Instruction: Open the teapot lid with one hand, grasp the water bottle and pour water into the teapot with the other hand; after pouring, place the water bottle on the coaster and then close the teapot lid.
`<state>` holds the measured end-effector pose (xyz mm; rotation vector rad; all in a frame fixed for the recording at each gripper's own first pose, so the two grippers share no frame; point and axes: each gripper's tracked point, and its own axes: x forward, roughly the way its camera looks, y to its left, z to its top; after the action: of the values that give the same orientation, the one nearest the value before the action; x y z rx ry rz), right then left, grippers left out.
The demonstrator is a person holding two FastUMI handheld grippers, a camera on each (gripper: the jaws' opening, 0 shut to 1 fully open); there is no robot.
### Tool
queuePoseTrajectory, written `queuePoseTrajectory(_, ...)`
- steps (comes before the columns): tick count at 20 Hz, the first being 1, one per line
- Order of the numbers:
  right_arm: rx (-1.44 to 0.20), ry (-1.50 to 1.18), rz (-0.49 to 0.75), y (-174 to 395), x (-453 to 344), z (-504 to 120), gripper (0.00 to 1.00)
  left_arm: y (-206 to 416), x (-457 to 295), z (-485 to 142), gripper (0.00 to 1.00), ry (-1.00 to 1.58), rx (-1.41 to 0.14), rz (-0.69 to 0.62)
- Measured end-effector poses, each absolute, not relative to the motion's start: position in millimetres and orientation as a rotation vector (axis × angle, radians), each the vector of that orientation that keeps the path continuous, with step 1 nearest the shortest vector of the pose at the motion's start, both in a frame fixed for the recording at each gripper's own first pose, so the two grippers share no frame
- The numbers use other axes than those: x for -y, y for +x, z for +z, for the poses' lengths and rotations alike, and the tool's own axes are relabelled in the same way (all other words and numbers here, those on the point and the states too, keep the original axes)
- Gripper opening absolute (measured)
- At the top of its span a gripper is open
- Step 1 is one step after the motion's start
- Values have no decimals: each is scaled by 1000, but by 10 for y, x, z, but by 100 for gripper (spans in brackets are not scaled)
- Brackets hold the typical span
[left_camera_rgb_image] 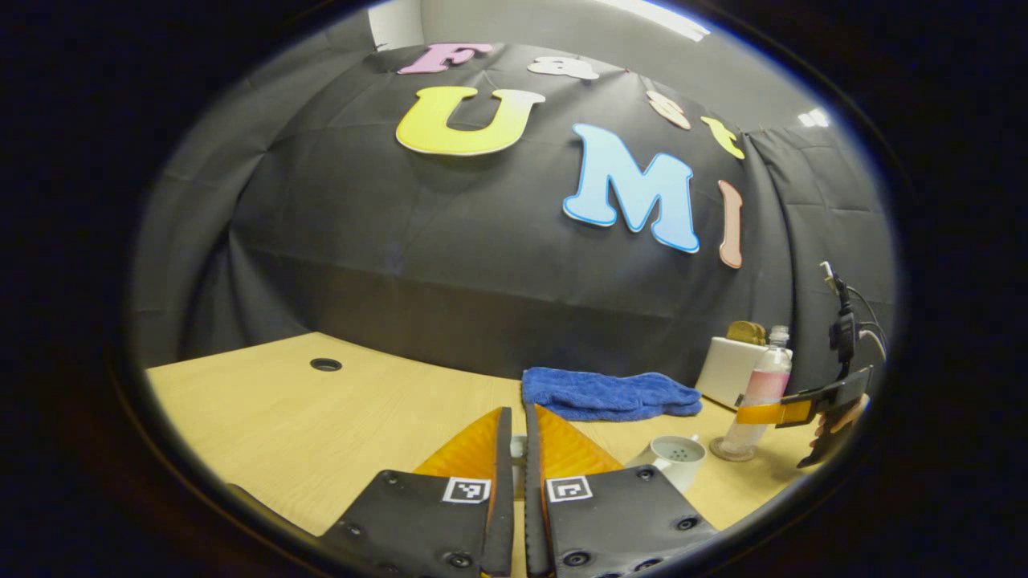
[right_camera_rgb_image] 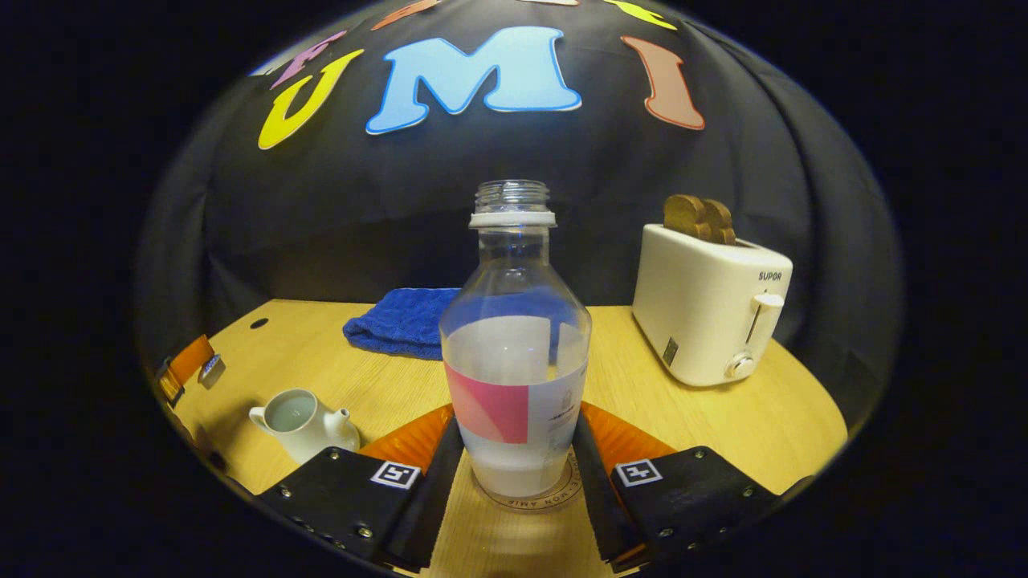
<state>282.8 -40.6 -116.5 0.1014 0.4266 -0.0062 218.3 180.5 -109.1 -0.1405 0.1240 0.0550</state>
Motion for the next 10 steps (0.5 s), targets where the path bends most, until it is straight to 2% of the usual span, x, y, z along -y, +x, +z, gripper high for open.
queuePoseTrajectory(5,-415,85,-27,2843,486,-1173,73,2192,-1807,-1079,11,-141,-123,55)
queuePoseTrajectory(7,-408,85,-29,2836,486,-1179,74,2178,-1797,-1091,15,-139,-126,54)
queuePoseTrajectory(10,-405,93,-28,2825,463,-1184,76,2185,-1804,-1087,15,-141,-124,54)
